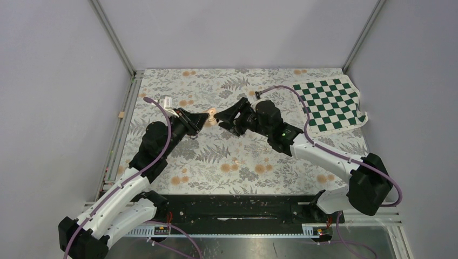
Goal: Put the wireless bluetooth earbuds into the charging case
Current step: Pass from the left arm to the right, then pass from the right arm to the left
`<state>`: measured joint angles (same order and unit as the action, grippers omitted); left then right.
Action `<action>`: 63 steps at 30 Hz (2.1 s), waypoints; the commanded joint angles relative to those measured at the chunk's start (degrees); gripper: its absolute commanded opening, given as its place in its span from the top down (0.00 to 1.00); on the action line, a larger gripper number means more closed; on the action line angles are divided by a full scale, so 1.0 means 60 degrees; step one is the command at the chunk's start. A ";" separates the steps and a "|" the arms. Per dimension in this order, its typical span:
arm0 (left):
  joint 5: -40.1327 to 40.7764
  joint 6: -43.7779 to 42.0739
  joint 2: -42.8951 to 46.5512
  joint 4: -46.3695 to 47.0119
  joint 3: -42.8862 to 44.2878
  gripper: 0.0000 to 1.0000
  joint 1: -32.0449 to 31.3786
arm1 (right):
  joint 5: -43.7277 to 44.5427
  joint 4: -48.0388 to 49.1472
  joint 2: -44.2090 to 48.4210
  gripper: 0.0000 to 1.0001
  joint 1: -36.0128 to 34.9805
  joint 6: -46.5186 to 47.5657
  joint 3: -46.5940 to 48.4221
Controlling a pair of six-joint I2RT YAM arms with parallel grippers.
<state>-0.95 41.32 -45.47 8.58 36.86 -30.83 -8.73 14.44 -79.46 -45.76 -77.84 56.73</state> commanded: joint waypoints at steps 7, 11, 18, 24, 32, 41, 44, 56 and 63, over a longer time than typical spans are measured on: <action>0.0202 -0.0254 0.0088 0.0307 0.0142 1.00 -0.0088 | -0.0178 0.0497 -0.0203 0.46 -0.0116 -0.0169 0.0431; 0.0027 -0.0251 0.0055 0.0291 0.0141 1.00 -0.0089 | -0.0221 0.0596 -0.0226 0.51 -0.0108 -0.0163 0.0506; -0.0091 -0.0240 0.0115 -0.0017 0.0262 0.95 -0.0087 | -0.0241 0.0507 -0.0221 0.74 -0.0108 -0.0022 0.0421; 0.0015 -0.0317 0.0071 -0.1361 0.0981 0.20 -0.0087 | -0.0733 0.0675 -0.0160 0.82 -0.0034 0.0760 0.0042; -0.1252 -0.1851 -0.0058 -0.4731 0.3180 0.01 -0.0091 | -0.3046 0.0732 -0.0172 0.87 0.0610 0.2479 -0.0059; -0.4519 -0.2165 -0.1133 -0.7445 0.4925 0.01 0.0044 | -0.5442 -0.0797 -0.0099 0.85 0.1202 0.5647 0.0269; -0.5109 -0.2036 -0.1123 -0.7443 0.4868 0.03 0.0158 | -0.6844 0.0347 -0.0187 0.86 0.1502 0.5530 -0.0001; -0.8216 0.0291 -0.0614 -0.4095 0.2617 0.14 0.1899 | -0.9208 0.5453 -0.1181 0.91 0.2050 0.2605 -0.0602; -0.8600 0.0977 -0.0856 -0.2730 0.2127 0.21 0.1959 | -0.9321 0.5511 -0.1170 0.91 0.2045 0.2565 -0.0524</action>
<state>-48.42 43.57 -50.33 -17.78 49.89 -19.40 -61.80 42.30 -86.96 -33.58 -60.95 52.73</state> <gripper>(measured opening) 0.821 0.432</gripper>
